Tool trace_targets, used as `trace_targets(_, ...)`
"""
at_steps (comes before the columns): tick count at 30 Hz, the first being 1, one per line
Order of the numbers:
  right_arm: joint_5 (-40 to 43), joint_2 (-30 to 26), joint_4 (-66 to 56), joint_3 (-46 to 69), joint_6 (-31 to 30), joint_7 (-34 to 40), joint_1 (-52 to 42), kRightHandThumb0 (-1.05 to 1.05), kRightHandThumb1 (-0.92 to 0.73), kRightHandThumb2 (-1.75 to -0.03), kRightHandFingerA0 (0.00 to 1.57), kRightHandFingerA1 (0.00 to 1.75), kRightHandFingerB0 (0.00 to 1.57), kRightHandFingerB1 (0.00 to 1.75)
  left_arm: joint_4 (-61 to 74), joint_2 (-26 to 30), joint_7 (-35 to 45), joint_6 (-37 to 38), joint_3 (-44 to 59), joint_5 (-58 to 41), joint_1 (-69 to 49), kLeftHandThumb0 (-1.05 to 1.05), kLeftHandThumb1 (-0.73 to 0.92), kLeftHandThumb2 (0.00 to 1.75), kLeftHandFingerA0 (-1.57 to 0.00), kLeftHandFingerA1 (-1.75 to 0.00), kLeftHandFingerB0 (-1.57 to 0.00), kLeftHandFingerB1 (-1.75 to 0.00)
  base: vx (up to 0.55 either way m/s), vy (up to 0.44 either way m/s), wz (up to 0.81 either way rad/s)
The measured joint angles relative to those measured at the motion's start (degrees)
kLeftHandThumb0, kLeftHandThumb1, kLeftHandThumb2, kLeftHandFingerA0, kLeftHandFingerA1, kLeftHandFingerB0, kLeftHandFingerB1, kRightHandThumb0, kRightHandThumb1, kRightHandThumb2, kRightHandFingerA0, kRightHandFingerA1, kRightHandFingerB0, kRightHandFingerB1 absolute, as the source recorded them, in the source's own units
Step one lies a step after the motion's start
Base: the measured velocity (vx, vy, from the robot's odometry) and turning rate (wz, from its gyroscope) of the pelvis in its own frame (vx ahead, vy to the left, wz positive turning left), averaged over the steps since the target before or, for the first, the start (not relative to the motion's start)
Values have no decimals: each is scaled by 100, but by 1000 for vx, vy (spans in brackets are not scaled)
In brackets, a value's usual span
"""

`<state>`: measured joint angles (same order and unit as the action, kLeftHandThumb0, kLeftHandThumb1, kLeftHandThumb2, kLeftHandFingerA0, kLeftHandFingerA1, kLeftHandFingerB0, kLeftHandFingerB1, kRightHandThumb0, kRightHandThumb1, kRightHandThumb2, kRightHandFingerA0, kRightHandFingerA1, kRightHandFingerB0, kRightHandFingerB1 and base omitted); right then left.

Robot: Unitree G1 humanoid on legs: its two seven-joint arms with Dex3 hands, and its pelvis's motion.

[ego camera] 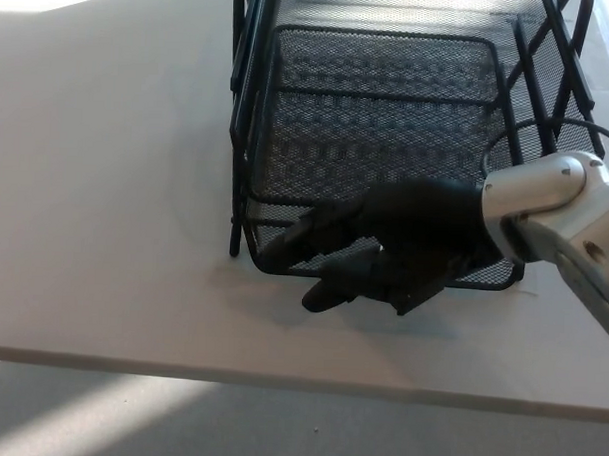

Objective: A balck drawer is kept on the middle of the table and the robot uses its right hand to push it back away from the robot

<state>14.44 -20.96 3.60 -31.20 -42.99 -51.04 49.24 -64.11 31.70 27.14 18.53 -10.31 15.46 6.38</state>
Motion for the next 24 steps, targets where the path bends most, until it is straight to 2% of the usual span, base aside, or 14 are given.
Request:
trace_targets(4,-78,136,291,5,97,-24,-3,-74,-63,-98,0,42,13,36,0,0,-2,0,-1,2,-6,-70,80,65,-22,-29,-18,-27,0,0,0)
trace_targets(5,-92,170,371,10,127,-30,-3,-84,-66,-96,2,42,8,34,-2,1,-2,0,-2,3,-6,-71,80,65,-22,-29,-18,-27,0,0,0)
trace_targets(6,-107,206,461,14,159,-35,-3,-84,-66,-96,2,42,8,34,-4,1,-3,0,-2,3,-6,-71,80,65,-22,-29,-18,-27,0,0,0)
trace_targets(7,-128,245,554,24,190,-40,-4,-67,-82,-64,13,30,12,24,-4,1,-4,1,-4,4,-6,-71,81,65,-21,-29,-17,-27,0,0,0)
trace_targets(8,-142,264,606,29,210,-44,-4,-67,-82,-64,13,30,12,24,-4,1,-4,1,-5,5,-6,-71,81,65,-21,-29,-17,-27,0,0,0)
trace_targets(9,-156,279,656,38,233,-48,-3,-69,-61,-96,6,44,4,40,-3,1,-5,2,-9,6,-6,-70,80,65,-22,-29,-18,-27,0,0,0)
trace_targets(10,-178,308,757,55,272,-52,-3,-69,-61,-96,6,44,4,40,-1,1,-6,4,-17,7,-5,-70,80,65,-22,-29,-18,-27,0,0,0)
trace_targets(11,-187,315,788,57,283,-52,-3,-35,-52,-107,0,49,0,47,-1,1,-6,4,-18,7,-5,-71,80,65,-21,-29,-18,-27,0,0,0)
trace_targets(14,-264,338,891,76,365,-47,-35,-36,-51,-106,0,50,0,47,-2,1,-6,7,-18,6,-5,-71,80,65,-21,-29,-18,-27,0,0,0)
trace_targets(15,-286,338,886,81,396,-46,-72,-83,-66,-96,2,41,9,35,-3,1,-6,8,-18,6,-4,-71,80,65,-21,-29,-17,-27,0,0,0)
trace_targets(16,-300,334,847,87,427,-45,-131,-83,-66,-96,2,41,9,35,-2,1,-6,10,-17,5,-3,-71,80,65,-21,-29,-17,-27,0,0,0)
trace_targets(17,-322,302,691,84,480,-45,-258,-74,-66,-96,5,39,8,32,-1,1,-4,12,-16,4,0,-72,80,65,-21,-29,-18,-27,0,0,0)
trace_targets(24,-452,-84,-647,-147,708,-122,-1033,-74,-69,-99,5,37,7,27,1,0,-1,12,-14,3,2,-70,80,65,-20,-29,-18,-27,0,0,0)
